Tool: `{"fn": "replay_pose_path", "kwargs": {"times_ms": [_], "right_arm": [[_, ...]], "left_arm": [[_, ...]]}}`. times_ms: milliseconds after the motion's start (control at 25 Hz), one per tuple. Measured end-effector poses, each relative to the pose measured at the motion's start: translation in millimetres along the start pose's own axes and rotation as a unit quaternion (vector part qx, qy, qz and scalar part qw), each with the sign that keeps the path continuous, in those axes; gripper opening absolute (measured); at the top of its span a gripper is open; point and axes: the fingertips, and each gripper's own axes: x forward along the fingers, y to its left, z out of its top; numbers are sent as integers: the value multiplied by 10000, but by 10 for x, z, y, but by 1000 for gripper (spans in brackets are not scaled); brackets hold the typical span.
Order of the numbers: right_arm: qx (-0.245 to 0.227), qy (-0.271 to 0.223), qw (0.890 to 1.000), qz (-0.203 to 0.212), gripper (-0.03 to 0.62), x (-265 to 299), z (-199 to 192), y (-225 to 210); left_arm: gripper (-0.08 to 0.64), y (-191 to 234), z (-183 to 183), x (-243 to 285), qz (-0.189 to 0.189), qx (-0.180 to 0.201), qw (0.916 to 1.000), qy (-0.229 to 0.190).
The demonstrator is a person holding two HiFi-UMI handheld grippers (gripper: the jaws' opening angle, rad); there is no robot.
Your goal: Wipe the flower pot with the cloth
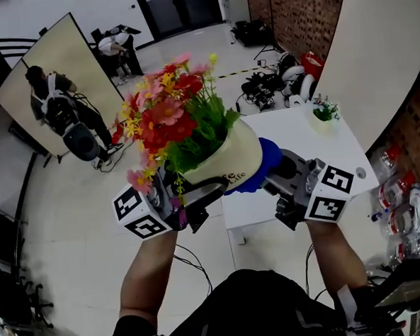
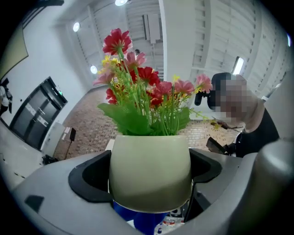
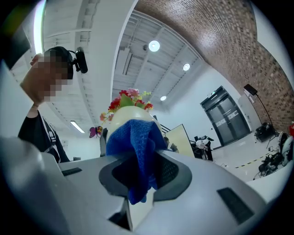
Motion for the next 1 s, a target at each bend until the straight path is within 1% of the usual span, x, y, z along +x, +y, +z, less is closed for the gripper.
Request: {"fn": "replay_pose_path", "kwargs": {"times_ms": [160, 240, 360, 480, 640, 800, 1000], "right_arm": [[157, 8, 9998, -101, 60, 69, -44, -202], [266, -4, 9996, -122, 60, 163, -47, -270], [320, -83, 9994, -139, 60, 225, 1, -271], [256, -212, 9993, -148, 60, 88, 29, -170], [143, -306, 9993, -139, 60, -111, -4, 18], [87, -312, 9994, -115, 60, -5, -45, 99], [137, -324, 9990, -258, 60, 161, 21, -4]], "left_arm": [[517, -109, -36, 172, -168, -111, 9998, 3], [517, -96, 23, 205, -134, -140, 9998, -3], [517, 67, 147, 208, 166, -138, 9998, -21], [517, 260, 190, 177, 484, -127, 9987, -110], [517, 387, 182, 162, 684, -114, 9973, -246], [517, 324, 152, 210, 661, -144, 9972, -307], [517, 154, 162, 290, 431, -298, 9980, -351]]}}
